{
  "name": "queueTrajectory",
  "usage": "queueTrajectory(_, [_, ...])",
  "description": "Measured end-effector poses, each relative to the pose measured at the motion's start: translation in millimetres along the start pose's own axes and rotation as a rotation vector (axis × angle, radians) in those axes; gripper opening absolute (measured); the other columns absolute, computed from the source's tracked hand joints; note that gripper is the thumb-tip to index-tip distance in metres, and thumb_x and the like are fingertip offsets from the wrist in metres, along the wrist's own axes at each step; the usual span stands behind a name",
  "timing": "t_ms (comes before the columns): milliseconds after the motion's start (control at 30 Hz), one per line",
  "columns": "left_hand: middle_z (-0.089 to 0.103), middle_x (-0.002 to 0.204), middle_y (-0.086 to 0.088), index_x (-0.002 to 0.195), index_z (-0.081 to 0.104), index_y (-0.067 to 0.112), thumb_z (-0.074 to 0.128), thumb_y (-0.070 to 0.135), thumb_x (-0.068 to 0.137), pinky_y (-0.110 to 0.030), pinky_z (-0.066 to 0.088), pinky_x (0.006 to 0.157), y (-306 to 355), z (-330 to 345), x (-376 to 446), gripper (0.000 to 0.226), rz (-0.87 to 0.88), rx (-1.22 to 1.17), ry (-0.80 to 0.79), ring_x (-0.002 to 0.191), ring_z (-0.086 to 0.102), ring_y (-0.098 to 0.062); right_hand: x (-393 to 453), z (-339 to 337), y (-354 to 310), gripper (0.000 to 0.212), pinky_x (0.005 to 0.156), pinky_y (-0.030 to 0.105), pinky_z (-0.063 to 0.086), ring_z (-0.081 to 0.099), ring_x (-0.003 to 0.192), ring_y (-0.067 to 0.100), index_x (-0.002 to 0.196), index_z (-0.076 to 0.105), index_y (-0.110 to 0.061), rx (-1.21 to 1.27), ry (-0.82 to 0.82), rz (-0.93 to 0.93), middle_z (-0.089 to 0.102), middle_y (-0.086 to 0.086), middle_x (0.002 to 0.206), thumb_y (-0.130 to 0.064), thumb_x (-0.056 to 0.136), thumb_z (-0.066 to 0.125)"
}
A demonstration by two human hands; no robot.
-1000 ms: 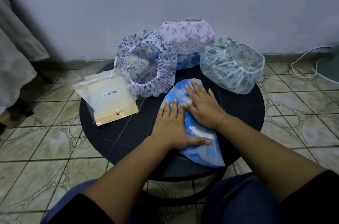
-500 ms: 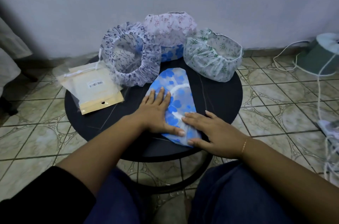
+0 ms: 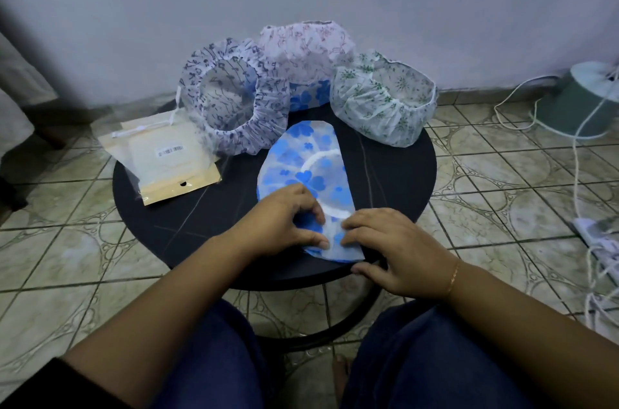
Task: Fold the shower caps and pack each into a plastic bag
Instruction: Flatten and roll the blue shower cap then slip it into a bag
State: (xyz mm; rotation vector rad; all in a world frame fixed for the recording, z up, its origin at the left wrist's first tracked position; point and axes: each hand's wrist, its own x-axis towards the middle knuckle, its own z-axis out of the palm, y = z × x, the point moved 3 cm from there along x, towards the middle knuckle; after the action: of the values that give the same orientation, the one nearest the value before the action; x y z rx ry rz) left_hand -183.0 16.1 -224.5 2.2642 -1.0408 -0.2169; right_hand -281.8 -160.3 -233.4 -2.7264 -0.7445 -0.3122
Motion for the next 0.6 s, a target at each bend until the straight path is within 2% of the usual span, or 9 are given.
queueTrajectory(67, [0.056, 0.086, 0.010, 0.072, 0.065, 0.038, 0.083, 0.036, 0.067, -0.016, 0.041, 0.077, 1.5, 4.1, -3.9, 0.019, -0.008, -0.049, -0.033, 0.084, 0.054, -0.001, -1.7, 1.7, 2.9, 0.035, 0.097, 0.029, 0.039, 0.051, 0.119, 0.011, 0.107, 0.065, -0.022, 0.036, -0.006, 0.032, 0.061, -0.006, 0.121, -0.044, 0.081, 0.057])
queueTrajectory(133, [0.058, 0.085, 0.010, 0.071, 0.070, 0.038, 0.079, 0.046, 0.066, -0.017, 0.043, 0.080, 1.1, 4.6, -7.4, 0.013, -0.031, -0.101, -0.035, 0.085, 0.057, -0.002, -1.1, 1.4, 4.0, 0.036, 0.097, 0.024, 0.037, 0.052, 0.120, 0.010, 0.107, 0.068, -0.022, 0.112, 0.011, 0.073, 0.063, -0.005, 0.122, -0.045, 0.081, 0.056])
queueTrajectory(200, [0.059, 0.087, 0.011, 0.074, 0.073, 0.036, 0.075, 0.058, 0.055, -0.016, 0.043, 0.082, 0.6, 2.3, -11.6, 0.029, -0.072, -0.161, -0.037, 0.086, 0.058, -0.001, 2.2, -3.0, 2.8, 0.034, 0.097, 0.011, 0.035, 0.054, 0.114, 0.005, 0.104, 0.071, -0.016, 0.241, 0.068, 0.119, 0.067, -0.003, 0.116, -0.039, 0.084, 0.057])
queueTrajectory(267, [0.060, 0.088, 0.013, 0.074, 0.073, 0.032, 0.079, 0.058, 0.048, -0.011, 0.041, 0.078, -0.2, 1.2, -14.2, 0.038, -0.098, -0.153, -0.031, 0.086, 0.058, 0.000, 6.4, -7.0, 2.0, 0.026, 0.090, 0.003, 0.037, 0.056, 0.106, 0.003, 0.100, 0.073, -0.009, 0.337, 0.119, 0.170, 0.069, -0.005, 0.106, -0.028, 0.088, 0.060])
queueTrajectory(333, [0.060, 0.087, 0.014, 0.074, 0.071, 0.026, 0.082, 0.047, 0.059, -0.009, 0.039, 0.073, -1.7, 3.0, -14.8, 0.028, -0.085, -0.078, -0.005, 0.084, 0.056, 0.001, 10.3, -8.2, 2.9, 0.022, 0.081, 0.011, 0.044, 0.060, 0.094, 0.006, 0.097, 0.073, -0.009, 0.402, 0.129, 0.265, 0.071, -0.003, 0.099, -0.023, 0.093, 0.056])
queueTrajectory(433, [0.062, 0.084, 0.012, 0.074, 0.071, 0.017, 0.073, 0.040, 0.077, -0.013, 0.041, 0.073, -6.2, 3.5, -11.7, 0.023, -0.104, -0.099, 0.038, 0.080, 0.058, -0.001, 14.5, -7.2, 7.4, 0.021, 0.076, 0.023, 0.046, 0.061, 0.083, 0.008, 0.091, 0.070, -0.011, 0.519, 0.123, 0.437, 0.069, -0.001, 0.089, -0.024, 0.095, 0.053])
queueTrajectory(533, [0.067, 0.081, 0.009, 0.077, 0.074, 0.023, 0.068, 0.043, 0.078, -0.018, 0.045, 0.075, -7.3, 1.6, -8.4, 0.021, -0.191, -0.208, 0.038, 0.078, 0.061, -0.003, 19.9, -9.0, 9.8, 0.010, 0.078, 0.017, 0.047, 0.062, 0.084, 0.003, 0.093, 0.069, -0.016, 0.708, 0.137, 0.531, 0.070, -0.004, 0.092, -0.023, 0.088, 0.063])
queueTrajectory(600, [0.069, 0.080, 0.010, 0.077, 0.074, 0.028, 0.068, 0.041, 0.080, -0.017, 0.046, 0.074, -7.2, 1.0, -6.3, 0.015, -0.229, -0.228, 0.040, 0.076, 0.061, -0.001, 22.8, -10.9, 8.8, 0.010, 0.085, 0.012, 0.043, 0.060, 0.084, -0.007, 0.091, 0.069, -0.023, 0.750, 0.097, 0.534, 0.069, -0.015, 0.090, -0.022, 0.082, 0.070])
